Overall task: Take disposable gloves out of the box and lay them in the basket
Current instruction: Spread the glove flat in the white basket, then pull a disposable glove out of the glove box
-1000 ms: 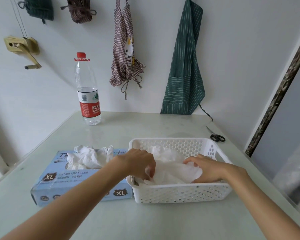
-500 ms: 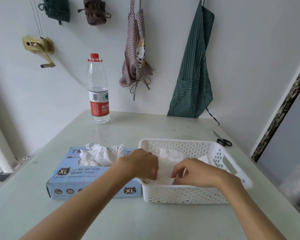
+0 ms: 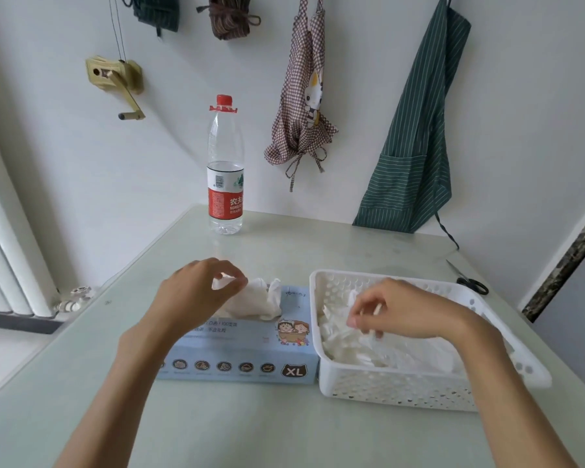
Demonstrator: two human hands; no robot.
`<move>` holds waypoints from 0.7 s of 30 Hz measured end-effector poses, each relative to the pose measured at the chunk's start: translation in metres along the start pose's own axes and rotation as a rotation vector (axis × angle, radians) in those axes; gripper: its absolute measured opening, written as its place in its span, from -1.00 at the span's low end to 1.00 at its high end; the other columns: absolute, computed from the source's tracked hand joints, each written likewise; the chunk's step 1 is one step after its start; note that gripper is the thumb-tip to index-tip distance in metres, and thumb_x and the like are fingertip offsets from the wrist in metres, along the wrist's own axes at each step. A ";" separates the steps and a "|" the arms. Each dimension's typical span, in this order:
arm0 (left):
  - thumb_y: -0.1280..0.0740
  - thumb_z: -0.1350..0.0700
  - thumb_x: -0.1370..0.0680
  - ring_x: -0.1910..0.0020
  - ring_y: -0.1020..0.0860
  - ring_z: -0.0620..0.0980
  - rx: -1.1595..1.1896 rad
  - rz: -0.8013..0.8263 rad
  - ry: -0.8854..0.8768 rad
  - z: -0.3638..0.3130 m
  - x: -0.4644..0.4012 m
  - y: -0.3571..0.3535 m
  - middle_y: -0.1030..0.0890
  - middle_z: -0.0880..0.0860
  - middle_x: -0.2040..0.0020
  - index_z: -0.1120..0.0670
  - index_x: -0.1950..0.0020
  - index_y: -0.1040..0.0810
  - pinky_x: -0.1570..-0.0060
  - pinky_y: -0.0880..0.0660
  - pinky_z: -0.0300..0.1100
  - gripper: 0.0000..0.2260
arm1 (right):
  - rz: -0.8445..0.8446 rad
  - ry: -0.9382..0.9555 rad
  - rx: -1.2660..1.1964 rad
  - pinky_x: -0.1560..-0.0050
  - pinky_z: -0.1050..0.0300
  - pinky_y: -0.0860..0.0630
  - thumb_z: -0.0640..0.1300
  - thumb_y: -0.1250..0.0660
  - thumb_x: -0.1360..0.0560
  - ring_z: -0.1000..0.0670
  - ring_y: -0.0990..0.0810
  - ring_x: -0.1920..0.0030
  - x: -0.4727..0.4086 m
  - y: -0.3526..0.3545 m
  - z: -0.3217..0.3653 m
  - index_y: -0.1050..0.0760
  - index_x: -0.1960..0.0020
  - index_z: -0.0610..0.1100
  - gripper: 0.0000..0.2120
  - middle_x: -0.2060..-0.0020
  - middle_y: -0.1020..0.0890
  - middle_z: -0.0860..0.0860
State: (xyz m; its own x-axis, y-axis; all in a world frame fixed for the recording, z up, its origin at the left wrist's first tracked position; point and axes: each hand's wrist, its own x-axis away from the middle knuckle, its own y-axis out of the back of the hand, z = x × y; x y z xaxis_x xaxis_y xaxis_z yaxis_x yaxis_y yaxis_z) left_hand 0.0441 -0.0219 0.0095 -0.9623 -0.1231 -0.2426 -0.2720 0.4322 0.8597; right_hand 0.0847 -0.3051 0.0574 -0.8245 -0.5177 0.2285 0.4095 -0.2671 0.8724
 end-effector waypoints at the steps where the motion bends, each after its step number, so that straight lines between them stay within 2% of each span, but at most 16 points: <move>1: -0.19 -0.15 -0.58 0.05 -0.46 -0.15 0.019 0.020 0.012 0.003 -0.001 0.001 -0.58 -0.18 -0.05 -0.17 -0.10 -0.57 0.10 -0.38 -0.18 -0.79 | -0.069 0.033 -0.025 0.10 0.22 -0.52 -0.01 -0.37 -0.51 0.17 -0.59 0.30 -0.005 0.001 0.009 -0.62 0.07 0.03 -0.92 0.22 -0.65 0.11; 4: -0.20 -0.05 -0.61 0.04 -0.56 -0.15 0.116 0.034 0.017 0.012 -0.004 0.008 -0.61 -0.21 -0.09 -0.16 -0.12 -0.57 0.06 -0.45 -0.19 -0.81 | -0.251 0.126 -0.072 0.08 0.19 -0.52 0.05 -0.38 -0.48 0.17 -0.56 0.22 -0.030 -0.009 0.043 -0.60 0.07 0.11 -0.94 0.20 -0.62 0.15; 6: -0.31 -0.01 -0.56 0.03 -0.58 -0.19 0.164 0.051 0.008 0.019 -0.006 0.012 -0.61 -0.23 -0.10 -0.17 -0.12 -0.56 -0.01 -0.50 -0.17 -0.84 | -0.285 0.142 -0.069 -0.04 0.10 -0.52 0.17 -0.36 -0.46 0.14 -0.56 0.08 -0.048 -0.025 0.061 -0.57 -0.07 0.12 -0.77 0.09 -0.60 0.18; 8: -0.40 -0.04 -0.49 -0.03 -0.57 -0.19 0.177 0.087 0.014 0.025 -0.004 0.013 -0.60 -0.22 -0.11 -0.21 -0.12 -0.54 -0.10 -0.52 -0.08 -0.78 | -0.268 0.153 -0.016 -0.13 0.08 -0.44 0.22 -0.30 -0.48 0.11 -0.50 -0.11 -0.060 -0.049 0.077 -0.50 -0.26 0.09 -0.60 -0.10 -0.56 0.15; 10: -0.44 -0.09 -0.43 -0.14 -0.53 -0.17 0.159 0.092 0.037 0.030 -0.002 0.013 -0.56 -0.20 -0.19 -0.21 -0.20 -0.50 -0.15 -0.48 -0.07 -0.65 | -0.312 0.177 0.013 -0.13 0.11 -0.38 0.18 -0.24 -0.54 0.07 -0.41 -0.19 -0.067 -0.072 0.087 -0.49 -0.28 0.07 -0.63 -0.16 -0.54 0.11; 12: -0.46 -0.13 -0.40 -0.24 -0.47 -0.13 0.154 0.117 0.079 0.035 -0.001 0.013 -0.48 -0.19 -0.30 -0.17 -0.35 -0.39 -0.20 -0.43 -0.08 -0.45 | -0.401 0.194 0.032 -0.06 0.13 -0.37 0.12 -0.24 -0.57 0.04 -0.41 -0.14 -0.071 -0.088 0.093 -0.57 -0.16 0.06 -0.75 -0.09 -0.57 0.10; 14: -0.47 -0.14 -0.39 -0.29 -0.44 -0.12 0.144 0.197 0.087 0.036 -0.003 0.014 -0.44 -0.18 -0.33 -0.14 -0.40 -0.34 -0.23 -0.41 -0.08 -0.38 | -0.474 0.177 0.024 -0.02 0.12 -0.40 0.09 -0.28 -0.54 0.03 -0.43 -0.09 -0.072 -0.091 0.092 -0.62 -0.03 0.03 -0.80 -0.01 -0.60 0.11; 18: -0.44 -0.19 -0.38 -0.16 -0.51 -0.14 0.134 0.270 0.036 0.038 -0.007 0.017 -0.55 -0.20 -0.18 -0.17 -0.20 -0.53 -0.19 -0.45 -0.07 -0.58 | -0.541 0.193 -0.192 0.03 0.15 -0.48 -0.04 -0.34 -0.51 0.13 -0.53 0.03 -0.072 -0.077 0.083 -0.64 0.01 0.01 -0.87 0.10 -0.61 0.16; 21: -0.42 -0.27 -0.35 -0.03 -0.54 -0.16 0.108 0.329 0.028 0.041 -0.007 0.018 -0.59 -0.20 -0.07 -0.17 -0.10 -0.58 -0.08 -0.51 -0.09 -0.63 | -0.628 0.201 -0.401 0.15 0.38 -0.48 -0.11 -0.33 -0.53 0.27 -0.57 0.13 -0.067 -0.063 0.072 -0.60 0.06 0.03 -0.91 0.17 -0.64 0.20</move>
State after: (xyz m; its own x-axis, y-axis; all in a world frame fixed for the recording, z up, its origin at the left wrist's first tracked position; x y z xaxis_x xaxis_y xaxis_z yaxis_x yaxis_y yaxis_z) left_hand 0.0460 0.0234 0.0077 -0.9985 0.0146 0.0530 0.0524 0.5448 0.8369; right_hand 0.0863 -0.1951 0.0176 -0.8779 -0.2990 -0.3741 0.0301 -0.8140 0.5800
